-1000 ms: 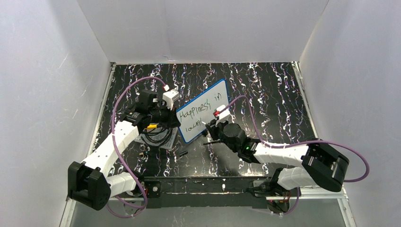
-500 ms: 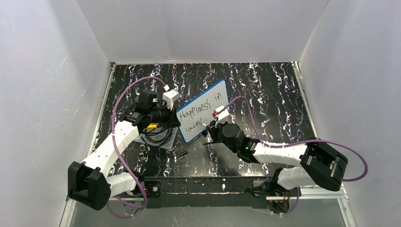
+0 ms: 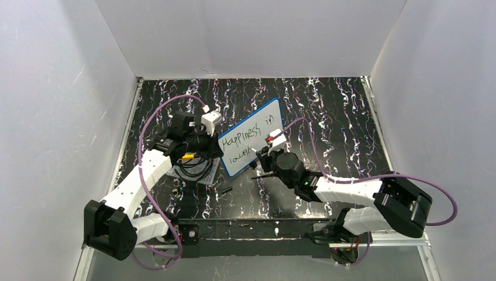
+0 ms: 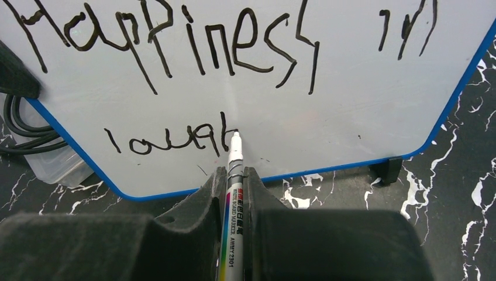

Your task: Write a sentence on the whiteboard

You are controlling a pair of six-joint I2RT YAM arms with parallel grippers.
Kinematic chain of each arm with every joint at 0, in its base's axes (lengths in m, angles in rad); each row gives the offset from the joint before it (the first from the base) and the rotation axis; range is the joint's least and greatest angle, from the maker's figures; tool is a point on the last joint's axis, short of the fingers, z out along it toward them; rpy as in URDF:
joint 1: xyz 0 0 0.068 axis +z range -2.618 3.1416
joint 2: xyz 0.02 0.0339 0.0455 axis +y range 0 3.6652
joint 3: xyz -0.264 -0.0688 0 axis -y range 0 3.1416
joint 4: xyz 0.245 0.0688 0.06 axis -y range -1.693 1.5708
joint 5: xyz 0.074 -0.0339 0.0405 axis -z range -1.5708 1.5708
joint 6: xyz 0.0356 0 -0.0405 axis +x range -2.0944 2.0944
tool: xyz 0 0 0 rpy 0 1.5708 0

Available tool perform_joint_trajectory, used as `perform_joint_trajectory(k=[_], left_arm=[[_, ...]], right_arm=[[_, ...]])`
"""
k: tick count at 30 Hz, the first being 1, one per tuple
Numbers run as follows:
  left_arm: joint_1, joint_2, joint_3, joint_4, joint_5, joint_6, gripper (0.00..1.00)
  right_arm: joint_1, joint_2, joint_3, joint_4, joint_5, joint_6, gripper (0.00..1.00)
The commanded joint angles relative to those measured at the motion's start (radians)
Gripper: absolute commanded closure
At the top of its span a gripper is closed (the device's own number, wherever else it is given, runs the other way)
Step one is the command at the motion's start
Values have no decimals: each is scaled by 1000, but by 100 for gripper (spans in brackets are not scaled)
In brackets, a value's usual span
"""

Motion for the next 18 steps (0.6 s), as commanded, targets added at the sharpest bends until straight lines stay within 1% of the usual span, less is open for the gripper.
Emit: perform_joint_trajectory(k=[1,18], left_arm=[[-4,-39,18,-4,32,-5,100],[-4,-40,21,-5,28,-6,100]], right_arm=[[-3,-1,35,61,51,-16,99],[-3,25,21,-6,2,19,99]])
